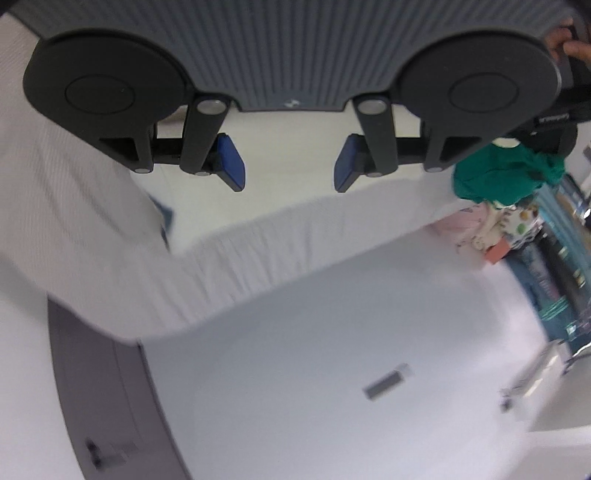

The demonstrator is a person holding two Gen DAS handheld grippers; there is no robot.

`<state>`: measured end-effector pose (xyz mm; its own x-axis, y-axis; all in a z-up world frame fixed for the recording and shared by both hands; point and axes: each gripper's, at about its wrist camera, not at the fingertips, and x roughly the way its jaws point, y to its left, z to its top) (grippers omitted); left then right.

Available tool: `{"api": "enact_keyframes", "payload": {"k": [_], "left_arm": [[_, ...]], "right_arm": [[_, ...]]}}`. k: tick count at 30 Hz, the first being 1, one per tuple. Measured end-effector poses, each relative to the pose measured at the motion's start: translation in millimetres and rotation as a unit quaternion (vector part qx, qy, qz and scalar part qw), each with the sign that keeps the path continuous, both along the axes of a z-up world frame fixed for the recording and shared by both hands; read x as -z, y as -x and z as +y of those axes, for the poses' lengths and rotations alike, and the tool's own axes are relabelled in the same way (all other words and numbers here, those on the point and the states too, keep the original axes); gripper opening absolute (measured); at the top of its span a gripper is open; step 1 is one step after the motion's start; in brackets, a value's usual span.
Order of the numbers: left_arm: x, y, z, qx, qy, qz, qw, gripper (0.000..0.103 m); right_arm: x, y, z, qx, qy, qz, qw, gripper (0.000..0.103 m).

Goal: Fold large clothes

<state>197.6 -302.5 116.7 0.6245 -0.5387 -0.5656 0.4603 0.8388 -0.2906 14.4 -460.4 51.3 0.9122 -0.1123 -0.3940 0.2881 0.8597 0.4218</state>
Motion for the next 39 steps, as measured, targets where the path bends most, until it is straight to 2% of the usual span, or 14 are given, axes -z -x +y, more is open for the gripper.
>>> {"api": "enact_keyframes", "payload": {"k": [4,7,11,16,19,25,33,39], "left_arm": [[-23.7,42.0,7.1,0.003,-0.003,-0.038,0.9993,0.078],[-36.4,65.6,12.3,0.006,-0.008,-0.058,0.9983,0.086],[-60.8,119.0,19.7,0.007,-0.015,-0.085,0.9962,0.097],[-66.8,164.2,33.5,0.001,-0.024,-0.116,0.9930,0.100],[-61.9,186.9,39.1,-0.004,-0.034,-0.135,0.9903,0.101],[-38.3,209.4,42.0,0.000,-0.045,-0.138,0.9895,0.101],[-7.6,216.0,39.5,-0.003,-0.059,-0.135,0.9890,0.101],[9.0,216.7,40.3,-0.004,-0.057,-0.123,0.9908,0.101]], "right_arm": [[-37.0,24.4,27.7,-0.019,0.044,-0.030,0.998,0.057],[-52.1,40.6,45.9,-0.030,0.070,-0.042,0.996,0.057],[-56.9,61.8,66.3,-0.041,0.089,-0.047,0.994,0.057],[-51.4,83.2,91.1,-0.049,0.109,-0.049,0.992,0.057],[-46.2,93.8,100.5,-0.054,0.120,-0.053,0.990,0.057],[-32.3,110.4,117.1,-0.051,0.138,-0.050,0.988,0.057],[-10.9,118.7,124.8,-0.039,0.137,-0.035,0.989,0.057],[6.1,118.4,126.8,-0.027,0.137,-0.015,0.990,0.058]]}}
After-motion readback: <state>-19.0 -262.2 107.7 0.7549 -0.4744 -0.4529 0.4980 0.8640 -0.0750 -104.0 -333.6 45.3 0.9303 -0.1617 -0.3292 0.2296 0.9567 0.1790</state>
